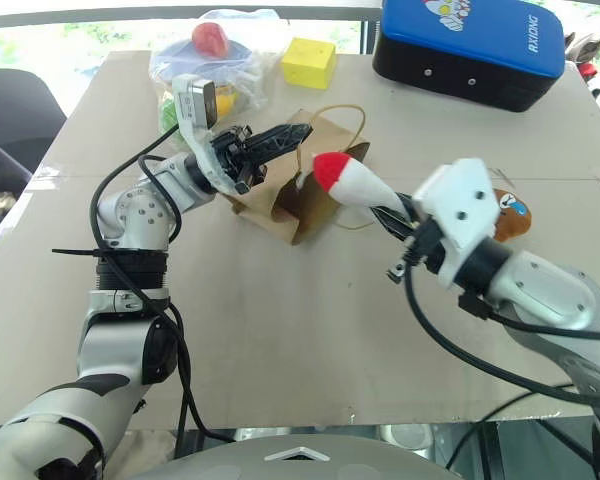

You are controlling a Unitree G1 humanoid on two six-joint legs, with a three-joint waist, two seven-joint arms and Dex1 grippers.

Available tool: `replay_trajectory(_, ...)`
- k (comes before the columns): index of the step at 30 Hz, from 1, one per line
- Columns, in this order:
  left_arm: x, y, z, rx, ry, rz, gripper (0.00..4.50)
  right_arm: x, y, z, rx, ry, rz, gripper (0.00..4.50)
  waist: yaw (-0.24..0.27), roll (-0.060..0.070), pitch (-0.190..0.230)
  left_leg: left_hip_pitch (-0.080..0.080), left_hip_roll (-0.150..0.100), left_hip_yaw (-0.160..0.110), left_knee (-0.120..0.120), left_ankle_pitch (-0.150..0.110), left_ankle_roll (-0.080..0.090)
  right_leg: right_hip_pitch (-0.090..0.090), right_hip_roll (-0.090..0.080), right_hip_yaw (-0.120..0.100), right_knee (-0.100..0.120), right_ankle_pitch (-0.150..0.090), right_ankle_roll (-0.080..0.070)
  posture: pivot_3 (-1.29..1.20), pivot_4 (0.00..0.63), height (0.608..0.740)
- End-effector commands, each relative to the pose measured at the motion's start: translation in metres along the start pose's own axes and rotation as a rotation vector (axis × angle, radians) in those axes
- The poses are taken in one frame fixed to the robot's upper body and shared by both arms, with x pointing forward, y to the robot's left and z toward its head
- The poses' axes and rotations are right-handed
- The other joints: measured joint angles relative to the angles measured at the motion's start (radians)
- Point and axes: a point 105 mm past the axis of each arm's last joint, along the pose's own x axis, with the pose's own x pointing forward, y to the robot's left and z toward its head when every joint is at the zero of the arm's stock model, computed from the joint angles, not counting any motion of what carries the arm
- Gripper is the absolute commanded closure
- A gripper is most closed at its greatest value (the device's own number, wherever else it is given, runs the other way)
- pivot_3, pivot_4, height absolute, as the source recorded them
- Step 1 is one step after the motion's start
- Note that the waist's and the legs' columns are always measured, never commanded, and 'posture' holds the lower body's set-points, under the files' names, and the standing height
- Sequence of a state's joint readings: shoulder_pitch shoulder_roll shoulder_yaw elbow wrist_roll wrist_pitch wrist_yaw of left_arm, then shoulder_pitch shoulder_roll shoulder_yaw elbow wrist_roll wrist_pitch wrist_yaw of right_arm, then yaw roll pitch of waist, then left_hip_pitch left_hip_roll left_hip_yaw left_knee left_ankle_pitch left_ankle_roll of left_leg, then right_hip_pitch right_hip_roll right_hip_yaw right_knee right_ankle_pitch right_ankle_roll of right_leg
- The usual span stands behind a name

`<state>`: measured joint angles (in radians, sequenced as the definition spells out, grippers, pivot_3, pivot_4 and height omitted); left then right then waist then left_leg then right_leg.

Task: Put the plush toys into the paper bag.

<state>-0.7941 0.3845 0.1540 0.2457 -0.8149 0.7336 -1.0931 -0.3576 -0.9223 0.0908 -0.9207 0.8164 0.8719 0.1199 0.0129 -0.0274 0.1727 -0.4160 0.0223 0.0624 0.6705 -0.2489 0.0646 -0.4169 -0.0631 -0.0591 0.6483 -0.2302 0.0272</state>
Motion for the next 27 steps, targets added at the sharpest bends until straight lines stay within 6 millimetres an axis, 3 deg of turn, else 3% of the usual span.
replay_trajectory(1, 0.008, -0.018, 0.019, -0.032, -0.055, -0.089, 4.5, 0.019, -0.013, -0.04, -0.242, 0.19, 0.03, 4.45, 0.004, 0.0, 0.0, -0.001, 0.0, 0.0, 0.0, 0.0, 0.0, 0.0, 0.0, 0.0, -0.001, 0.0, 0.0, 0.0, 0.15, 0.74)
replay_trajectory(5, 0.002, -0.022, 0.025, -0.052, -0.059, -0.103, 4.5, 0.029, -0.028, -0.04, -0.302, 0.184, 0.056, 4.45, 0.0, 0.0, 0.0, -0.004, -0.002, 0.002, 0.0, 0.001, -0.001, -0.001, -0.001, 0.001, -0.004, 0.0, 0.002, 0.0, 0.15, 0.74)
replay_trajectory(12, 0.001, -0.027, 0.018, -0.055, -0.066, -0.092, 4.5, 0.052, -0.028, -0.019, -0.31, 0.074, 0.123, 4.45, -0.001, 0.0, 0.0, -0.003, -0.001, 0.001, 0.0, 0.0, -0.001, -0.001, -0.001, 0.0, -0.004, 0.0, 0.002, 0.0, 0.15, 0.74)
replay_trajectory(17, 0.005, -0.03, 0.012, -0.088, -0.098, -0.102, 4.5, 0.106, -0.013, -0.019, -0.323, 0.022, 0.198, 4.45, -0.008, 0.0, 0.0, -0.001, -0.001, 0.002, 0.001, 0.001, -0.002, 0.001, -0.001, 0.001, -0.002, 0.0, 0.002, 0.0, 0.15, 0.74)
replay_trajectory(18, 0.007, -0.032, 0.009, -0.092, -0.096, -0.106, 4.5, 0.115, -0.01, -0.017, -0.309, 0.001, 0.209, 3.77, -0.011, 0.0, 0.0, -0.001, -0.001, 0.002, 0.002, 0.001, -0.002, 0.001, -0.001, 0.001, -0.002, 0.0, 0.002, 0.0, 0.15, 0.74)
replay_trajectory(20, 0.007, -0.034, 0.008, -0.095, -0.1, -0.106, 4.5, 0.12, -0.017, -0.016, -0.398, -0.006, 0.163, 2.97, -0.008, 0.0, 0.0, -0.001, -0.001, 0.002, 0.001, 0.001, -0.002, 0.001, -0.001, 0.001, -0.001, 0.0, 0.002, 0.0, 0.15, 0.74)
replay_trajectory(22, 0.006, -0.035, 0.007, -0.095, -0.102, -0.102, 4.5, 0.116, -0.02, -0.014, -0.442, -0.017, 0.139, 1.93, 0.001, 0.0, 0.0, -0.002, -0.002, 0.001, 0.001, 0.001, -0.002, 0.0, -0.002, 0.0, 0.0, 0.0, 0.002, 0.0, 0.15, 0.74)
replay_trajectory(24, 0.003, -0.033, 0.007, -0.091, -0.107, -0.083, 4.5, 0.1, -0.017, -0.014, -0.384, -0.025, 0.174, 0.99, 0.003, 0.0, 0.0, -0.003, -0.003, 0.0, 0.001, 0.001, -0.002, 0.0, -0.004, -0.001, -0.001, 0.0, 0.002, 0.0, 0.15, 0.74)
replay_trajectory(27, -0.001, -0.028, 0.005, -0.079, -0.113, -0.049, 4.5, 0.066, -0.019, -0.013, -0.326, -0.024, 0.17, 0.99, 0.004, 0.0, 0.0, -0.003, -0.005, -0.002, 0.001, 0.001, -0.002, 0.001, -0.007, -0.003, -0.002, 0.0, 0.003, 0.0, 0.15, 0.74)
